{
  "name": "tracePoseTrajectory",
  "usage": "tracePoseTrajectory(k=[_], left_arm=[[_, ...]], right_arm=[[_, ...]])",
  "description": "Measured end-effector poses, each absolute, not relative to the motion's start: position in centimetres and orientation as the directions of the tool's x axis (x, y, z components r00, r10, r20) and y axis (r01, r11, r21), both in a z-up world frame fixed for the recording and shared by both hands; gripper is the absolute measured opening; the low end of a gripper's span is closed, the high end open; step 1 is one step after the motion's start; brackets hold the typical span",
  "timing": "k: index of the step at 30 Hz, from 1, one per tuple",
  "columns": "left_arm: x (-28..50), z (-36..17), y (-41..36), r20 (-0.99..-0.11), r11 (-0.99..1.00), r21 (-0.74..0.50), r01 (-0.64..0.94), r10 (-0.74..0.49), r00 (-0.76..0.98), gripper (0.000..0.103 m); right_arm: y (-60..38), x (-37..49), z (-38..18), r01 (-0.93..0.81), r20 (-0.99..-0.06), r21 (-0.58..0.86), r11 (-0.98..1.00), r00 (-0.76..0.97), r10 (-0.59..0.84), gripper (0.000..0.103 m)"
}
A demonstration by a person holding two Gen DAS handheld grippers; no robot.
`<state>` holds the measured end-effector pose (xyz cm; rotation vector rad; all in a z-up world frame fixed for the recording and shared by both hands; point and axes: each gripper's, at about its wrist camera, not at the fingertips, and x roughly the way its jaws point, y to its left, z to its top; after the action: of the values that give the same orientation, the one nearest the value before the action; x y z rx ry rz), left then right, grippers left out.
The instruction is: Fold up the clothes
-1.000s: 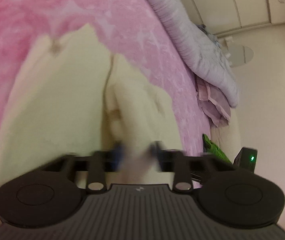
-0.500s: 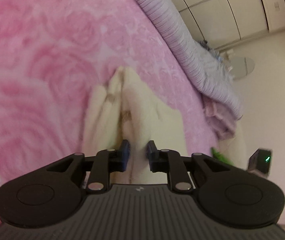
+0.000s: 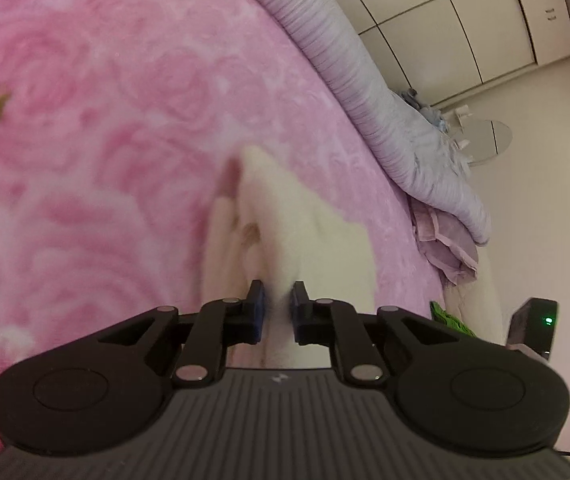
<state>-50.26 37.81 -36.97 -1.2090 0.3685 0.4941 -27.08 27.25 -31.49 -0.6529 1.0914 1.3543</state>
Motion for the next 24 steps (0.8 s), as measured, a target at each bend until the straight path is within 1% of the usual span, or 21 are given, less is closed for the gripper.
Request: tracePoseTrajectory(k=[2, 4, 5, 6, 8, 10, 11, 12, 14, 16, 17, 18, 20, 22, 23, 24], left_arm=[[-50.4, -37.3, 37.9, -0.513, 0.267, -0.798, -0.541, 0.172, 0.841, 0.011], [-50.0, -37.1, 37.7, -0.536, 0.304, -0.764, -0.569, 0.191, 0.822, 0.011], [-49.9, -36.8, 37.3, -0.552, 0.328, -0.741, -0.586, 0.201, 0.809, 0.014], [-49.8, -36.5, 37.0, -0.566, 0.351, -0.716, -0.603, 0.212, 0.796, 0.018], [-49.9, -35.6, 36.2, -0.584, 0.360, -0.693, -0.624, 0.228, 0.779, 0.022], [-51.1, -34.7, 35.2, -0.579, 0.341, -0.700, -0.627, 0.243, 0.778, 0.024], [-51.9, -34.4, 34.5, -0.573, 0.328, -0.709, -0.624, 0.247, 0.781, 0.031], [-52.6, -34.2, 33.7, -0.571, 0.315, -0.718, -0.621, 0.245, 0.784, 0.037], [-54.0, -34.0, 32.2, -0.572, 0.289, -0.733, -0.616, 0.229, 0.788, 0.041], [-55.4, -33.8, 30.6, -0.572, 0.266, -0.747, -0.610, 0.210, 0.793, 0.041], [-56.0, -33.8, 29.9, -0.567, 0.257, -0.757, -0.601, 0.199, 0.799, 0.044], [-56.6, -33.9, 29.2, -0.558, 0.244, -0.771, -0.589, 0.188, 0.808, 0.050], [-57.0, -34.2, 28.5, -0.543, 0.216, -0.793, -0.570, 0.172, 0.822, 0.057], [-56.7, -34.9, 28.3, -0.531, 0.194, -0.810, -0.554, 0.160, 0.832, 0.057], [-56.5, -35.2, 28.3, -0.521, 0.188, -0.818, -0.544, 0.162, 0.838, 0.053], [-56.3, -35.5, 28.4, -0.514, 0.188, -0.821, -0.539, 0.167, 0.841, 0.036]], right_arm=[[27.0, -26.8, -31.6, -0.959, -0.884, 0.232, 0.165, -0.138, 0.447, 0.026], [26.9, -26.8, -31.9, -0.959, -0.877, 0.236, 0.159, -0.140, 0.460, 0.026], [26.9, -26.6, -32.0, -0.957, -0.872, 0.243, 0.157, -0.145, 0.467, 0.026], [26.8, -26.3, -32.1, -0.953, -0.866, 0.256, 0.163, -0.151, 0.476, 0.027], [25.9, -25.1, -31.9, -0.929, -0.847, 0.309, 0.206, -0.170, 0.503, 0.027], [24.1, -24.1, -31.3, -0.909, -0.819, 0.352, 0.224, -0.183, 0.545, 0.034], [22.9, -23.6, -31.1, -0.903, -0.807, 0.364, 0.228, -0.184, 0.561, 0.043], [21.6, -23.3, -30.9, -0.898, -0.798, 0.373, 0.232, -0.183, 0.574, 0.049], [19.0, -22.7, -31.0, -0.887, -0.783, 0.395, 0.239, -0.188, 0.593, 0.051], [16.9, -22.3, -31.1, -0.871, -0.771, 0.418, 0.256, -0.192, 0.607, 0.051], [16.0, -22.2, -31.2, -0.863, -0.767, 0.429, 0.268, -0.192, 0.612, 0.051], [15.2, -22.1, -31.3, -0.854, -0.763, 0.439, 0.278, -0.191, 0.617, 0.051], [14.4, -22.1, -31.4, -0.839, -0.758, 0.454, 0.299, -0.186, 0.626, 0.051], [14.2, -22.2, -31.5, -0.826, -0.753, 0.463, 0.320, -0.177, 0.633, 0.051], [14.3, -22.4, -31.4, -0.826, -0.756, 0.460, 0.325, -0.172, 0.632, 0.051], [14.4, -22.4, -31.4, -0.827, -0.759, 0.457, 0.329, -0.169, 0.629, 0.051]])
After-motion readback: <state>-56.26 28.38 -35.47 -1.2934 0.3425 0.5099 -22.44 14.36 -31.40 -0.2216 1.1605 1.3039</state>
